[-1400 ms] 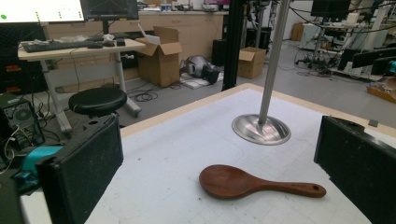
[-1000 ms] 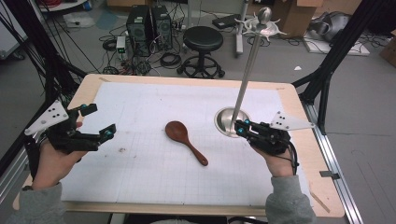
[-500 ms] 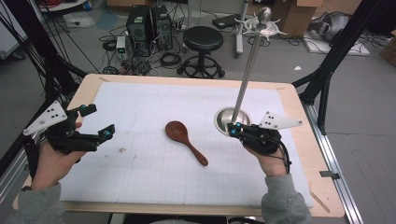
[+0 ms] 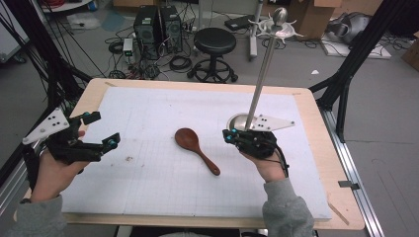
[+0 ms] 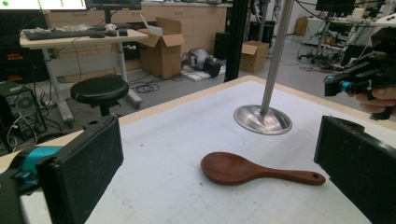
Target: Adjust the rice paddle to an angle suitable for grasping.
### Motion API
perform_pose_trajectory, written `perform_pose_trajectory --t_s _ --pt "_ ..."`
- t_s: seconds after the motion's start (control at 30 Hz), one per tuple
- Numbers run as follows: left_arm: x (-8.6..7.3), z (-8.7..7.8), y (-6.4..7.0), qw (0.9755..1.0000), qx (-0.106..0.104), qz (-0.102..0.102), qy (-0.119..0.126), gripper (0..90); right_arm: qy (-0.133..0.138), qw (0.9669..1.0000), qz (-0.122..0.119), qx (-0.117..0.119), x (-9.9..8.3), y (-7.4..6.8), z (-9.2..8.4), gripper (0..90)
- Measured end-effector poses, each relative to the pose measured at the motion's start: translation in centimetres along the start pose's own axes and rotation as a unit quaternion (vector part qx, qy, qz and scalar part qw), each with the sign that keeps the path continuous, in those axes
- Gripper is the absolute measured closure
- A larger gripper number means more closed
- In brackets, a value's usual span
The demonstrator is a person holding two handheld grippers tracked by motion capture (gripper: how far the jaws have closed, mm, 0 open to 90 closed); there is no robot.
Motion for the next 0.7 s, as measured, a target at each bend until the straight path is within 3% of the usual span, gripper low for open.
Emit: perform_pose_trajectory --t_s 0.37,0.7 --pt "-0.3 0.0 -0.3 1.0 0.004 -0.002 -0.007 1.7 -0.022 0.9991 0.0 0.037 -0.9 -2.2 4.2 89.2" --pt "-0.3 -0.2 -0.1 1.0 0.002 -0.004 -0.005 1.7 -0.053 0.9974 -0.013 0.048 -2.1 -3.2 6.2 89.2"
Point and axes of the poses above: each handheld gripper's, and its own axes: z roughly forward along the jaws, x roughly out of its top, y roughly to its right, the point moved 9 cm from there along z, roughly forward along the jaws, and after that the axes turned 11 degrees about -z, right-handed, at the moved point
